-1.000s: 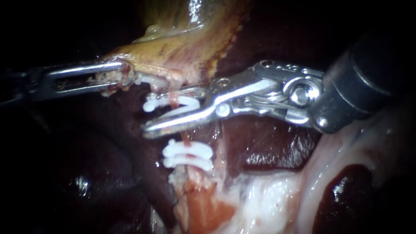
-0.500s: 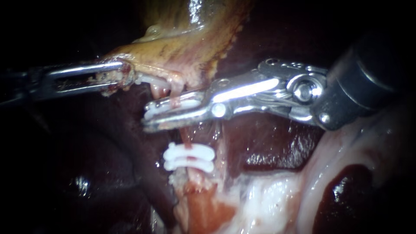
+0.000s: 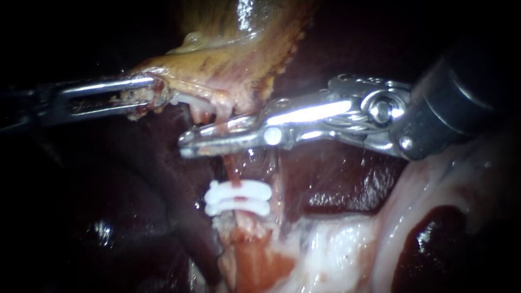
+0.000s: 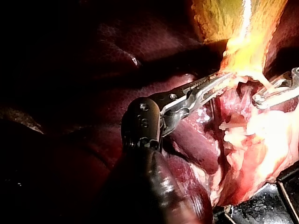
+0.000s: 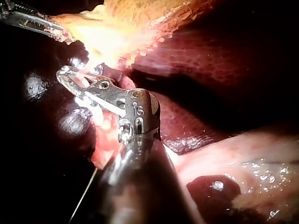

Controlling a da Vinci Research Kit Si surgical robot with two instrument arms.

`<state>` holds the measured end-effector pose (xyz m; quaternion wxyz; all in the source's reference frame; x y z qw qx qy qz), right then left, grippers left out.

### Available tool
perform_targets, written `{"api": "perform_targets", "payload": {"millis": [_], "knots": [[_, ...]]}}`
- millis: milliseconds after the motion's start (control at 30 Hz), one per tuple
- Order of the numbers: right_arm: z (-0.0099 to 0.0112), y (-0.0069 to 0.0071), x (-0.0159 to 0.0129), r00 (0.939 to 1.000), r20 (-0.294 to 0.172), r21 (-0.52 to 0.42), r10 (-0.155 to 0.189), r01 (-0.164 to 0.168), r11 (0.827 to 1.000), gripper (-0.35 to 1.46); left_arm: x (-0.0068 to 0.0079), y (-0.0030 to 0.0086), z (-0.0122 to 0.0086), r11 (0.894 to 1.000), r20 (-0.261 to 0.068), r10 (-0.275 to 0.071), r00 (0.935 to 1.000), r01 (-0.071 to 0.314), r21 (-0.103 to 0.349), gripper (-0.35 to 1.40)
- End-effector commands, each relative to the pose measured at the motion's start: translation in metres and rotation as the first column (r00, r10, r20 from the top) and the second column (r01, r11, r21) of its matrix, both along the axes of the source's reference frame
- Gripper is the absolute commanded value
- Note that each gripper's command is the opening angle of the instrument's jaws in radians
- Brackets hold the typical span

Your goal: Clipping third clip right tube

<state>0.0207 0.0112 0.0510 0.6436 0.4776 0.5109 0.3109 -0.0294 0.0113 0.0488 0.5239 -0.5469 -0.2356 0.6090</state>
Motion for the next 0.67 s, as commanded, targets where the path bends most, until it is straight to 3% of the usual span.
{"api": "perform_targets", "payload": {"millis": [33, 667], "knots": [[0.0000, 0.0000, 0.0000, 1.0000, -0.001, 0.000, -0.002, 0.002, 1.000, -0.35, 0.0000, 0.0000, 0.0000, 1.000, 0.000, 0.000, 1.0000, 0.000, 0.000, -0.35], [0.0000, -0.0002, 0.0000, 1.0000, -0.002, -0.001, -0.003, 0.003, 1.000, -0.35, -0.0001, -0.0001, 0.0000, 1.000, -0.001, -0.001, 1.0000, 0.001, 0.000, -0.35]]}}
